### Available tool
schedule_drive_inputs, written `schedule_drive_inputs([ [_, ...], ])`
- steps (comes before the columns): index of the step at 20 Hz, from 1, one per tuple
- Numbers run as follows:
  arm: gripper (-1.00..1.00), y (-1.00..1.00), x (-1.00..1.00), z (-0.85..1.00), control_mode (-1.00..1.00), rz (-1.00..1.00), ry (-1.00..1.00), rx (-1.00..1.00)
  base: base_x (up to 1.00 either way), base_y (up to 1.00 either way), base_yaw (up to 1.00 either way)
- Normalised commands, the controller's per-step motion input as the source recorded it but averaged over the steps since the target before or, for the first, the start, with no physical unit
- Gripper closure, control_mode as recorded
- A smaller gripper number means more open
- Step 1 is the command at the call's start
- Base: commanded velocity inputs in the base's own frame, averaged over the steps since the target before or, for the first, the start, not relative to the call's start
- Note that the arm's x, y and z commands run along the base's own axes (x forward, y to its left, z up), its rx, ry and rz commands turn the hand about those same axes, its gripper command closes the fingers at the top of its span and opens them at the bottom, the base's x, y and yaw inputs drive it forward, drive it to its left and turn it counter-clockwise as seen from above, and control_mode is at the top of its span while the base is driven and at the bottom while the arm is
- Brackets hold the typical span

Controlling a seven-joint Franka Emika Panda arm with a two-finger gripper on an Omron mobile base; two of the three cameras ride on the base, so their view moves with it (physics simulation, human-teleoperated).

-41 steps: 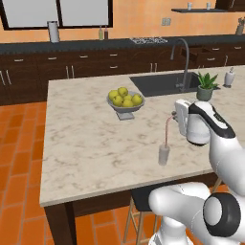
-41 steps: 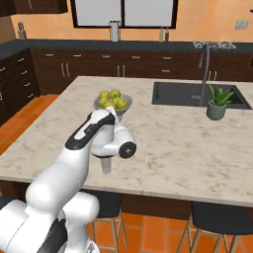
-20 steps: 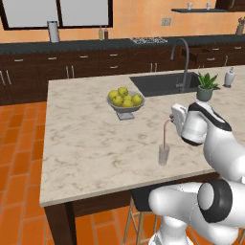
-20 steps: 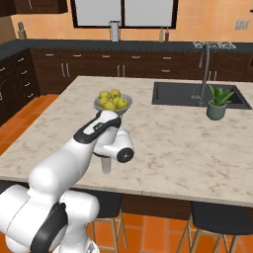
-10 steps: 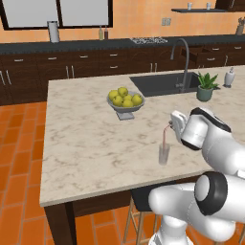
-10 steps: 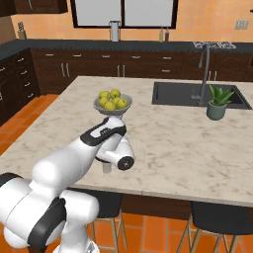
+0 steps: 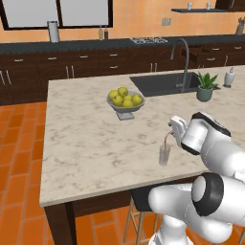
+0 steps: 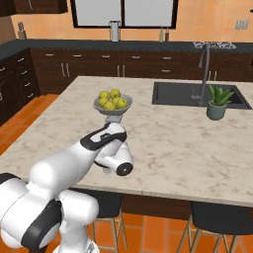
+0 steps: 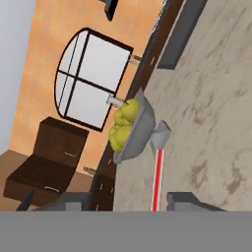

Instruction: Take a straw from the drawer in front and place it inside the glass cup on the dining counter.

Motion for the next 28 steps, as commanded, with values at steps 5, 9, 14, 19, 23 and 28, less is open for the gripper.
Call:
schedule_drive_inputs([
  [5,-1.0,0.0,-0.03,0.1,-1.0,0.0,0.16,-0.03,0.0,0.0,0.0],
  [9,-1.0,0.0,0.0,0.32,-1.0,0.0,0.24,-0.04,0.0,0.0,0.0],
  [14,-1.0,0.0,-0.06,0.59,-1.0,0.0,0.3,-0.05,0.0,0.0,0.0],
  [19,-1.0,-0.06,-0.36,0.96,-1.0,0.0,0.19,-0.06,0.0,0.0,0.0],
  [23,-1.0,-0.03,-0.84,0.81,-1.0,0.0,0.2,-0.14,0.0,0.0,0.0],
  [28,-1.0,0.04,-0.8,0.47,-1.0,0.0,0.34,-0.24,0.0,0.0,0.0],
])
